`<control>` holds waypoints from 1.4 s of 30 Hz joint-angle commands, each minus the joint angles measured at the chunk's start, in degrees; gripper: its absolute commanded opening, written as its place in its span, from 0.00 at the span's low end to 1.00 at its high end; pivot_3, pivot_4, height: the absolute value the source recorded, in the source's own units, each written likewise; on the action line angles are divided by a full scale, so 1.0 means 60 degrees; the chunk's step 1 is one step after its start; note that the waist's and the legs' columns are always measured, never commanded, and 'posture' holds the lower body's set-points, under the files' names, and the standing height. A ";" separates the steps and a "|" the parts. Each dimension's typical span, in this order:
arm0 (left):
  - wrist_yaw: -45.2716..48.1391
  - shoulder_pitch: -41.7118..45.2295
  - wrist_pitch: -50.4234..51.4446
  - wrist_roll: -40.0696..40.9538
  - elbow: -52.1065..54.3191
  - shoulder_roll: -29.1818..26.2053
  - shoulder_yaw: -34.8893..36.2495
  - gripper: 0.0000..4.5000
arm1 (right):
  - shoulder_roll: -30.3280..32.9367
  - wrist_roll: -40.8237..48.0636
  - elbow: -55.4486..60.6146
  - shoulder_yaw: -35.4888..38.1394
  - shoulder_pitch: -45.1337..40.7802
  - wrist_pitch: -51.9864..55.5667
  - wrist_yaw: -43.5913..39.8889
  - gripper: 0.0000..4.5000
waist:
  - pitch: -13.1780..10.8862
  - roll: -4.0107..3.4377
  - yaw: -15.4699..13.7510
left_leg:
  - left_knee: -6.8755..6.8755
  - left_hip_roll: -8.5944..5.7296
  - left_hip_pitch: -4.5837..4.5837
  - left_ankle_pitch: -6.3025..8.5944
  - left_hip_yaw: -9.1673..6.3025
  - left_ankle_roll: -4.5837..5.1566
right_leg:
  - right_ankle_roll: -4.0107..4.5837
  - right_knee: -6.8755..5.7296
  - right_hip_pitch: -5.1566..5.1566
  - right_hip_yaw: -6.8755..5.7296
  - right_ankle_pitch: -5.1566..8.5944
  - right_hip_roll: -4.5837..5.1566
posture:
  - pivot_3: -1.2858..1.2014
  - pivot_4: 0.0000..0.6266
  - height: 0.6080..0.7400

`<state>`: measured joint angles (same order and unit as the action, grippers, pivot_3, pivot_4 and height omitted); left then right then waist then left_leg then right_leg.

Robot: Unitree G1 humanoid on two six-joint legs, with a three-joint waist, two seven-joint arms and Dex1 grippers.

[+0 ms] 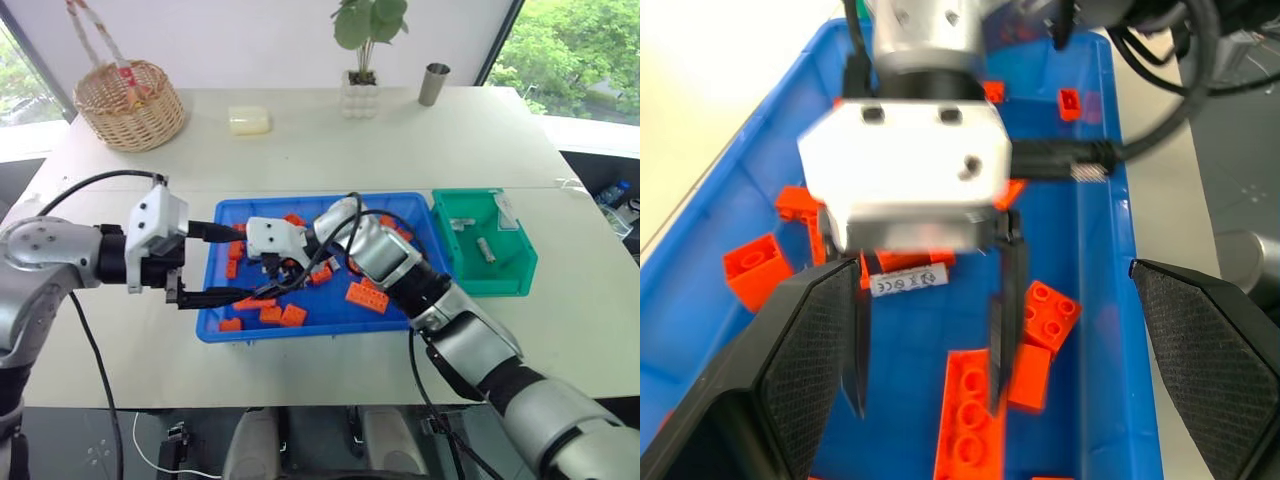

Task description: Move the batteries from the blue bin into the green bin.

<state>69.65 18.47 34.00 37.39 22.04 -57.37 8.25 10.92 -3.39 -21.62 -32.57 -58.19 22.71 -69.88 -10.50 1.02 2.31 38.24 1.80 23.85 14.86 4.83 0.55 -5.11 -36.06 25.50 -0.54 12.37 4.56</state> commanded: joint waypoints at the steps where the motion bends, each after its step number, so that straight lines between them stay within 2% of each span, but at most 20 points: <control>1: -0.0063 0.0172 -0.0196 -0.0013 0.0049 0.0009 0.0131 1.00 | 0.0518 -0.0085 0.0187 0.0152 -0.0310 -0.0432 -0.0450 0.69 | 0.0000 0.0001 0.0013 | 0.0000 0.0000 0.0000 0.0000 -0.0002 0.0000 | 0.0000 0.0000 0.0000 -0.0001 0.0000 -0.0002 | 0.52 0.24 0.97; 3: -0.0035 0.0126 -0.0367 -0.0188 -0.0031 -0.0023 0.0154 1.00 | 0.0988 -0.0162 0.0303 0.0001 -0.0168 -0.0733 -0.0840 0.69 | 0.0000 0.0001 0.0015 | -0.0003 0.0001 -0.0003 0.0000 -0.0004 0.0000 | 0.0000 -0.0001 0.0000 -0.0002 0.0000 -0.0004 | 0.52 0.24 0.97; 7: -0.0004 0.0299 -0.0582 -0.0447 -0.0475 -0.0053 0.0081 1.00 | 0.1778 -0.0861 -0.0215 -0.0458 -0.0120 -0.2492 -0.1170 0.69 | 0.0000 0.0002 0.0017 | -0.0003 0.0000 -0.0003 0.0000 -0.0001 0.0000 | 0.0000 0.0001 0.0000 -0.0002 0.0000 -0.0005 | 0.52 0.24 0.97; 14: -0.0009 0.0229 -0.0542 -0.0389 -0.0331 -0.0050 0.0167 1.00 | 0.1343 -0.1158 -0.1544 -0.0281 -0.0457 -0.3383 -0.1019 0.69 | -0.0001 0.0004 0.0044 | -0.0006 0.0004 -0.0010 0.0000 0.0000 0.0000 | 0.0001 -0.0005 0.0001 -0.0001 0.0002 -0.0014 | 0.52 0.24 0.97; 22: -0.0078 0.0281 -0.0424 -0.0292 -0.0259 -0.0078 0.0258 1.00 | 0.1120 -0.1208 -0.1908 -0.0092 -0.0706 -0.3536 -0.1032 0.69 | -0.0001 0.0004 0.0013 | -0.0002 0.0004 -0.0011 -0.0002 -0.0001 -0.0003 | 0.0002 -0.0006 -0.0004 -0.0001 0.0002 -0.0009 | 0.52 0.24 0.97; 27: -0.0177 0.0325 -0.0384 -0.0263 -0.0150 -0.0033 0.0209 1.00 | 0.1146 -0.1070 -0.1671 0.0131 -0.0618 -0.2377 -0.1068 0.69 | -0.0001 0.0003 0.0017 | -0.0003 0.0005 -0.0011 -0.0002 -0.0003 -0.0003 | 0.0002 -0.0008 -0.0003 -0.0001 0.0002 -0.0010 | 0.52 0.24 0.97; 29: -0.0178 0.0307 -0.0377 -0.0227 -0.0120 -0.0048 0.0217 1.00 | 0.1251 -0.0776 -0.1006 0.0466 -0.0491 -0.1224 -0.1139 0.69 | -0.0001 0.0003 0.0012 | -0.0003 0.0005 -0.0011 -0.0003 -0.0003 -0.0003 | 0.0002 -0.0008 -0.0003 -0.0001 0.0002 -0.0010 | 0.52 0.24 0.97; 32: -0.0077 0.0240 -0.0432 -0.0223 -0.0174 -0.0104 0.0213 1.00 | 0.1297 -0.0170 0.0611 0.1105 -0.0235 0.1438 -0.1057 0.69 | -0.0001 0.0003 0.0000 | -0.0003 0.0007 -0.0009 -0.0003 -0.0009 -0.0004 | 0.0002 -0.0008 -0.0004 -0.0001 0.0001 -0.0008 | 0.52 0.24 0.97; 35: 0.0059 0.0205 -0.0471 -0.0229 -0.0267 -0.0151 0.0192 1.00 | 0.1260 0.0108 0.1954 0.1240 0.0039 0.3110 -0.0763 0.69 | -0.0001 0.0003 -0.0003 | -0.0003 0.0007 -0.0011 -0.0003 -0.0018 -0.0003 | 0.0002 -0.0010 -0.0003 -0.0003 0.0002 -0.0009 | 0.52 0.24 0.97; 38: 0.0179 0.0219 -0.0537 -0.0297 -0.0419 -0.0140 0.0158 1.00 | 0.1268 0.0130 0.2797 0.0944 0.0470 0.3620 -0.0375 0.69 | -0.0001 0.0004 0.0006 | -0.0003 0.0005 -0.0012 -0.0002 -0.0017 -0.0003 | 0.0003 -0.0009 -0.0003 -0.0003 0.0002 -0.0009 | 0.52 0.24 0.97; 42: 0.0360 0.0266 -0.0584 -0.0364 -0.0631 -0.0172 0.0101 1.00 | 0.1049 -0.0007 0.2876 0.0550 0.0863 0.3656 0.0333 0.69 | -0.0001 0.0005 0.0011 | -0.0004 0.0003 -0.0012 -0.0002 -0.0006 -0.0003 | 0.0010 -0.0008 -0.0004 -0.0003 0.0006 -0.0009 | 0.52 0.24 0.97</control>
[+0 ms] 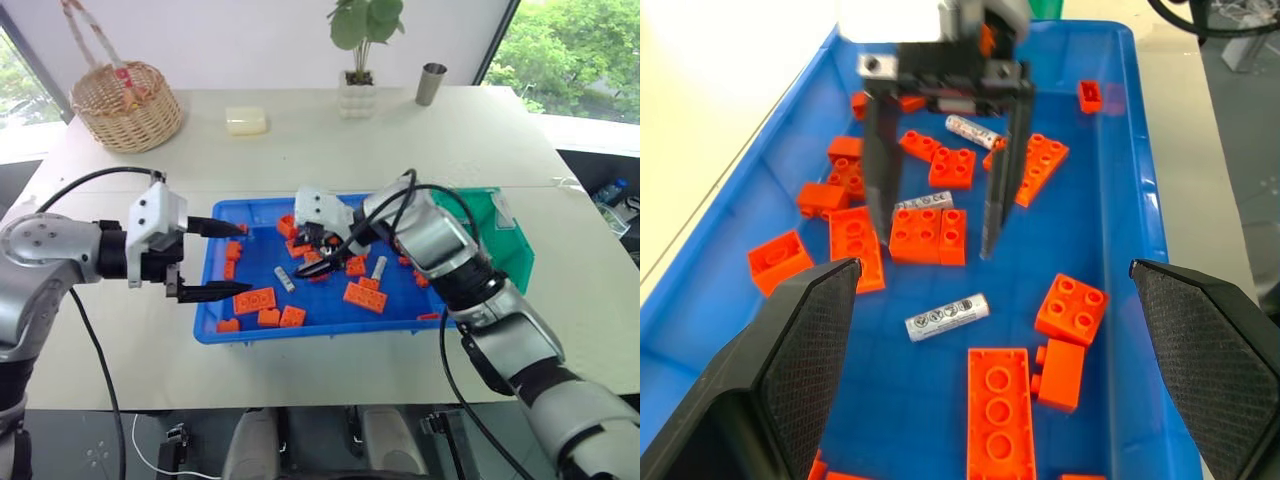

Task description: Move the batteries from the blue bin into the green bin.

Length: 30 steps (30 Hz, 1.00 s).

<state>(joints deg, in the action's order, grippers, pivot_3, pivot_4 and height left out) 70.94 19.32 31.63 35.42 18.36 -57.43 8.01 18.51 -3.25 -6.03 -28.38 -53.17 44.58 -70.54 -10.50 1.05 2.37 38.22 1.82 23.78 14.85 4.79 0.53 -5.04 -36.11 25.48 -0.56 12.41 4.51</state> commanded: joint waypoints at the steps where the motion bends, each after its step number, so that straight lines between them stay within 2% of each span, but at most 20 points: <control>1: 0.0202 0.0129 -0.0197 -0.0042 -0.0057 -0.0182 0.0132 1.00 | -0.0306 -0.0038 0.0199 -0.0215 0.0069 0.0013 0.0611 0.69 | 0.0000 0.0000 0.0002 | 0.0000 0.0000 0.0000 0.0000 0.0001 0.0000 | 0.0001 0.0000 0.0000 0.0000 0.0000 0.0000 | 0.52 0.24 0.97; 9: 0.0416 0.0040 -0.0186 -0.0016 -0.0083 -0.0340 0.0232 1.00 | -0.0909 -0.0438 -0.1391 -0.0633 0.0099 -0.1014 0.1867 0.69 | 0.0002 0.0004 0.0002 | 0.0000 0.0000 0.0000 0.0000 0.0001 0.0000 | -0.0004 0.0000 0.0000 0.0000 -0.0002 -0.0001 | 0.52 0.24 0.97; 15: 0.0329 -0.0113 -0.0123 0.0040 0.0078 -0.0374 0.0370 1.00 | -0.0770 -0.0673 -0.1925 -0.0894 0.0196 -0.1924 0.1881 0.69 | 0.0005 0.0008 0.0013 | 0.0000 0.0000 -0.0004 0.0000 -0.0001 0.0000 | -0.0002 0.0000 -0.0004 0.0000 -0.0001 0.0000 | 0.52 0.24 0.97; 18: 0.0287 -0.0112 -0.0104 0.0058 0.0091 -0.0366 0.0389 1.00 | -0.0664 -0.0530 -0.1550 -0.0883 0.0329 -0.1900 0.1614 0.50 | 0.0005 0.0009 0.0009 | -0.0001 0.0001 -0.0007 0.0000 -0.0002 0.0000 | -0.0002 0.0000 -0.0005 0.0000 -0.0001 -0.0001 | 0.52 0.24 0.97; 22: 0.0275 -0.0118 -0.0142 0.0035 0.0028 -0.0257 0.0225 1.00 | -0.0627 -0.0129 -0.0595 -0.0614 0.0306 -0.1243 0.1297 0.06 | 0.0005 0.0008 0.0005 | 0.0000 0.0001 -0.0007 0.0000 -0.0005 0.0000 | -0.0003 0.0000 -0.0007 0.0001 -0.0001 0.0000 | 0.52 0.24 0.97; 23: 0.0280 -0.0133 -0.0157 0.0027 0.0016 -0.0220 0.0170 1.00 | -0.0617 0.0006 -0.0336 -0.0504 0.0287 -0.0985 0.1238 0.01 | 0.0005 0.0008 0.0006 | 0.0000 0.0002 -0.0007 0.0000 -0.0007 0.0000 | -0.0003 -0.0001 -0.0006 0.0000 -0.0002 0.0000 | 0.52 0.24 0.97; 26: 0.0249 -0.0168 -0.0223 -0.0014 -0.0086 -0.0035 0.0018 1.00 | -0.0438 0.0401 0.0327 0.0005 0.0115 -0.0230 0.1233 0.01 | 0.0005 0.0008 0.0004 | -0.0001 0.0002 -0.0007 0.0000 -0.0014 0.0000 | -0.0005 -0.0001 -0.0005 0.0000 -0.0003 -0.0001 | 0.52 0.24 0.97; 28: 0.0051 -0.0293 -0.0547 -0.0150 -0.0203 0.0330 0.0000 1.00 | -0.0062 0.0825 0.0720 0.1048 -0.0142 0.0492 0.1467 0.01 | 0.0003 0.0005 -0.0022 | 0.0000 0.0002 -0.0007 0.0000 -0.0015 0.0000 | -0.0005 0.0000 -0.0006 0.0000 -0.0003 0.0000 | 0.52 0.24 0.97; 30: -0.0067 -0.0507 -0.0657 -0.0192 -0.0114 0.0535 0.0045 1.00 | 0.0837 0.1212 0.1225 0.2165 -0.0236 0.1159 0.1547 0.01 | 0.0002 0.0009 -0.0107 | 0.0003 0.0000 -0.0003 0.0000 -0.0015 0.0000 | -0.0005 0.0002 -0.0006 0.0000 -0.0003 0.0008 | 0.52 0.24 0.97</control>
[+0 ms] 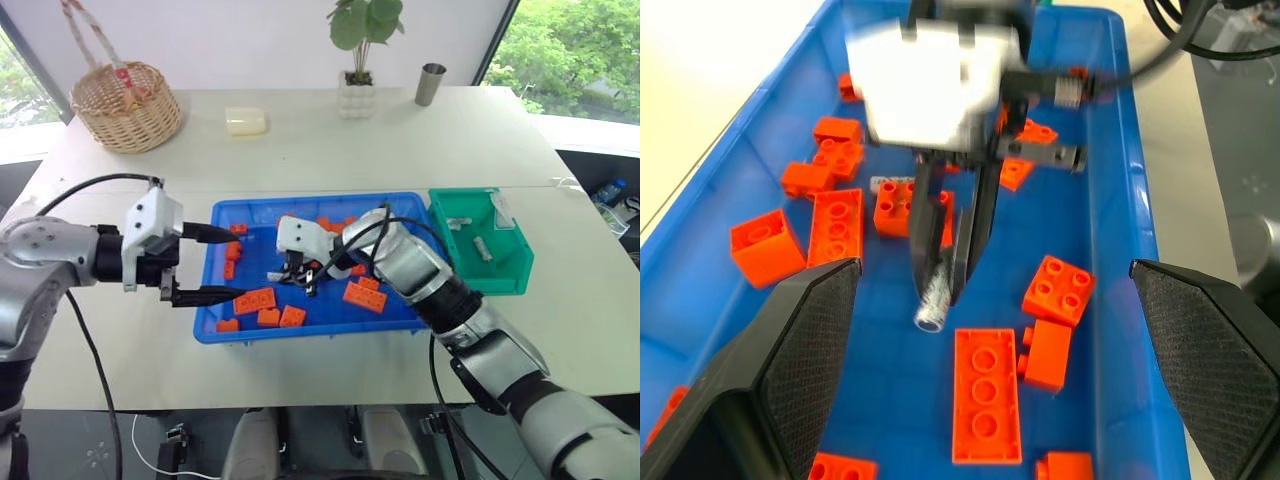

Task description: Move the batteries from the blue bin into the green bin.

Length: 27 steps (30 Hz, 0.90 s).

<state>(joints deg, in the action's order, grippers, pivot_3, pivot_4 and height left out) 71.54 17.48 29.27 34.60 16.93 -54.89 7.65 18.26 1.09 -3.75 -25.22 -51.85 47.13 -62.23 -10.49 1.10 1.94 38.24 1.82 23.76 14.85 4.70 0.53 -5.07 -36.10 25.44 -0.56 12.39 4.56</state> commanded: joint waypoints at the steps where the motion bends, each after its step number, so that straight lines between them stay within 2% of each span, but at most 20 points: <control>1: -0.0216 -0.0288 -0.0193 0.0014 0.0226 0.0168 0.0154 1.00 | 0.1449 0.0637 0.1072 0.2135 -0.0406 0.1026 0.0156 0.01 | 0.0000 0.0002 -0.0142 | 0.0001 -0.0001 0.0003 0.0000 0.0000 0.0000 | 0.0002 0.0001 0.0000 -0.0001 0.0001 0.0004 | 0.52 0.24 0.97; 4: -0.0312 -0.0423 -0.0160 0.0113 0.0387 0.0258 0.0245 1.00 | 0.2861 0.0907 0.1467 0.3069 -0.0027 0.1479 0.0238 0.01 | 0.0005 0.0011 -0.0244 | -0.0002 -0.0002 0.0009 0.0002 0.0006 0.0002 | 0.0025 0.0020 -0.0003 -0.0006 0.0015 0.0013 | 0.52 0.24 0.97; 6: -0.0403 -0.0398 -0.0202 0.0118 0.0367 0.0325 0.0260 1.00 | 0.4173 0.0859 0.1551 0.3822 0.0641 0.1517 0.0322 0.01 | 0.0006 0.0013 -0.0256 | -0.0007 -0.0003 0.0013 0.0002 0.0006 0.0002 | 0.0028 0.0026 -0.0001 -0.0008 0.0016 0.0012 | 0.52 0.24 0.97; 9: -0.0447 -0.0285 -0.0228 0.0105 0.0253 0.0376 0.0246 1.00 | 0.5357 0.1054 0.1685 0.4752 0.1668 0.1722 0.0526 0.01 | 0.0005 0.0011 -0.0219 | -0.0008 -0.0006 0.0016 0.0003 0.0010 0.0004 | 0.0030 0.0037 -0.0002 -0.0009 0.0017 0.0012 | 0.52 0.24 0.97; 11: -0.0456 -0.0153 -0.0268 0.0081 0.0144 0.0407 0.0202 1.00 | 0.5866 0.1182 0.1883 0.5352 0.2534 0.1931 0.0716 0.01 | 0.0005 0.0011 -0.0185 | -0.0008 -0.0003 0.0014 0.0003 0.0012 0.0004 | 0.0030 0.0038 -0.0001 -0.0008 0.0017 0.0007 | 0.52 0.24 0.97; 16: -0.0524 0.0254 -0.0225 0.0076 -0.0008 0.0499 0.0065 1.00 | 0.6293 0.1366 0.2293 0.5820 0.3911 0.1886 0.1173 0.01 | 0.0003 0.0008 -0.0119 | -0.0018 0.0003 -0.0032 0.0003 0.0017 0.0005 | 0.0032 0.0019 -0.0005 0.0020 0.0020 -0.0009 | 0.52 0.24 0.97; 20: -0.0482 0.0369 -0.0192 0.0066 -0.0007 0.0537 0.0004 1.00 | 0.6316 0.1446 0.2152 0.5715 0.4051 0.1488 0.1496 0.43 | 0.0003 0.0008 -0.0134 | -0.0010 0.0001 -0.0036 0.0003 0.0023 0.0005 | 0.0032 0.0019 -0.0009 0.0029 0.0021 -0.0008 | 0.52 0.24 0.97; 21: -0.0466 0.0395 -0.0188 0.0057 -0.0015 0.0529 -0.0009 1.00 | 0.6289 0.1474 0.2065 0.5517 0.3708 0.1277 0.1472 0.54 | 0.0002 0.0010 -0.0140 | -0.0010 0.0001 -0.0036 0.0003 0.0024 0.0005 | 0.0032 0.0020 -0.0009 0.0029 0.0021 -0.0007 | 0.52 0.24 0.97; 27: -0.0518 0.0554 -0.0045 0.0084 0.0057 0.0491 -0.0042 1.00 | 0.5420 0.2063 0.2114 0.4108 0.1449 0.0945 0.1023 0.54 | 0.0001 0.0008 -0.0112 | -0.0013 0.0005 -0.0038 0.0003 0.0019 0.0005 | 0.0033 0.0018 -0.0005 0.0033 0.0022 -0.0018 | 0.52 0.24 0.97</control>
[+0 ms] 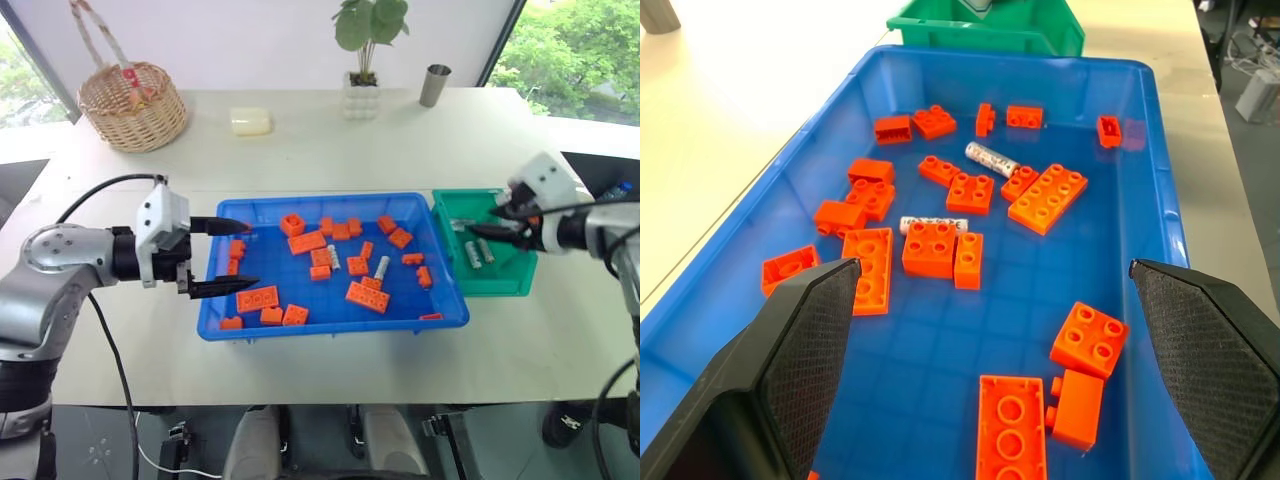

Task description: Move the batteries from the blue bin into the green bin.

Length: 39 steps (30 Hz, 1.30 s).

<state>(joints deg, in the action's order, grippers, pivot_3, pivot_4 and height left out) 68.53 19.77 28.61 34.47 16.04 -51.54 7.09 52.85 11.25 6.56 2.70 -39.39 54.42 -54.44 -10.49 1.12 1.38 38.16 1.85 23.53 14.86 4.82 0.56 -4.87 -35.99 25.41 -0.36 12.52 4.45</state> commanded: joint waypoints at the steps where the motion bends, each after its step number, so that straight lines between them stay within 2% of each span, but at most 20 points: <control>1: -0.0031 0.0191 0.0091 0.0108 0.0230 -0.0072 0.0045 1.00 | -0.0577 0.0457 0.0451 -0.0870 -0.0821 -0.0414 -0.0436 0.54 | 0.0003 0.0005 -0.0035 | -0.0004 0.0002 0.0000 0.0000 -0.0008 0.0000 | 0.0001 0.0000 -0.0002 -0.0002 0.0001 -0.0007 | 0.52 0.24 0.97; 5: -0.0052 0.0291 0.0199 0.0107 0.0280 -0.0085 0.0030 1.00 | -0.1466 0.0203 0.0037 -0.2278 -0.1446 -0.1620 -0.1018 0.54 | 0.0002 0.0006 -0.0090 | -0.0008 0.0001 0.0008 0.0001 -0.0010 0.0002 | -0.0002 0.0000 -0.0004 -0.0004 -0.0001 -0.0006 | 0.52 0.24 0.97; 9: -0.0125 0.0416 0.0339 0.0114 0.0367 -0.0133 0.0003 1.00 | -0.2539 -0.0333 -0.1541 -0.3517 -0.2037 -0.3327 -0.1574 0.54 | 0.0001 0.0010 -0.0092 | 0.0008 -0.0007 0.0022 0.0000 -0.0002 0.0002 | -0.0004 0.0003 -0.0003 -0.0005 -0.0002 0.0005 | 0.52 0.24 0.97; 10: -0.0164 0.0424 0.0369 0.0119 0.0410 -0.0130 0.0012 1.00 | -0.2673 -0.0475 -0.1882 -0.3723 -0.2126 -0.3736 -0.1738 0.66 | 0.0001 0.0010 -0.0094 | 0.0011 -0.0007 0.0022 0.0000 0.0003 0.0002 | -0.0004 0.0004 -0.0005 -0.0005 -0.0002 0.0005 | 0.52 0.24 0.97; 12: -0.0234 0.0400 0.0427 0.0139 0.0529 -0.0126 0.0044 1.00 | -0.2833 -0.0785 -0.2449 -0.4090 -0.2242 -0.4692 -0.2129 0.81 | 0.0000 0.0012 -0.0118 | 0.0012 -0.0007 0.0024 0.0000 0.0004 0.0003 | -0.0006 0.0004 -0.0007 -0.0007 -0.0003 0.0006 | 0.52 0.24 0.97; 13: -0.0271 0.0354 0.0465 0.0169 0.0617 -0.0137 0.0088 1.00 | -0.2889 -0.0884 -0.2720 -0.4282 -0.2298 -0.5084 -0.2441 0.95 | -0.0001 0.0013 -0.0125 | 0.0012 -0.0006 0.0023 0.0000 0.0006 0.0003 | -0.0011 0.0002 -0.0010 -0.0012 -0.0006 0.0005 | 0.52 0.24 0.97; 14: -0.0308 0.0316 0.0497 0.0193 0.0683 -0.0151 0.0129 1.00 | -0.2950 -0.0937 -0.2978 -0.4422 -0.2355 -0.5382 -0.2717 0.99 | -0.0001 0.0014 -0.0115 | 0.0011 -0.0006 0.0026 0.0000 0.0005 0.0003 | -0.0016 0.0002 -0.0008 -0.0015 -0.0009 0.0006 | 0.52 0.24 0.97; 20: -0.0604 -0.0075 0.0720 0.0395 0.1171 -0.0221 0.0453 1.00 | -0.3543 -0.1287 -0.4727 -0.4709 -0.2677 -0.7339 -0.3760 0.99 | -0.0001 0.0014 -0.0029 | 0.0008 -0.0003 0.0021 0.0000 0.0004 0.0002 | -0.0030 -0.0005 -0.0006 -0.0016 -0.0017 0.0000 | 0.52 0.24 0.97; 25: -0.0771 -0.0362 0.0820 0.0466 0.1470 -0.0253 0.0657 1.00 | -0.4191 -0.1993 -0.6571 -0.4859 -0.3167 -0.8701 -0.3735 0.99 | -0.0002 0.0014 -0.0032 | 0.0008 -0.0002 0.0011 -0.0002 0.0004 -0.0001 | -0.0025 -0.0011 -0.0008 -0.0015 -0.0015 -0.0001 | 0.52 0.24 0.97; 32: -0.0908 -0.0429 0.0824 0.0551 0.1549 -0.0321 0.0742 1.00 | -0.4866 -0.2662 -0.8541 -0.4839 -0.3556 -0.9653 -0.3856 0.99 | -0.0002 0.0013 -0.0065 | 0.0008 -0.0002 0.0008 -0.0003 0.0006 -0.0002 | -0.0020 -0.0011 -0.0014 -0.0016 -0.0012 0.0000 | 0.52 0.24 0.97; 39: -0.0889 -0.0272 0.0726 0.0501 0.1437 -0.0312 0.0632 1.00 | -0.5070 -0.2994 -0.9511 -0.4734 -0.3549 -1.0166 -0.3960 0.99 | -0.0001 0.0013 -0.0037 | 0.0007 -0.0002 -0.0005 -0.0003 0.0005 -0.0003 | -0.0021 -0.0015 -0.0023 -0.0016 -0.0013 0.0001 | 0.52 0.24 0.97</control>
<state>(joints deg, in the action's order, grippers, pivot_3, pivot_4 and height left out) 63.30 17.21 33.48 36.93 23.77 -52.84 9.97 22.80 -5.48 -49.36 -26.12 -60.02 -5.74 -78.31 -10.50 1.20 1.16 38.20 1.84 23.49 14.84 4.85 0.54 -5.00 -36.08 25.25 -0.46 12.45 4.46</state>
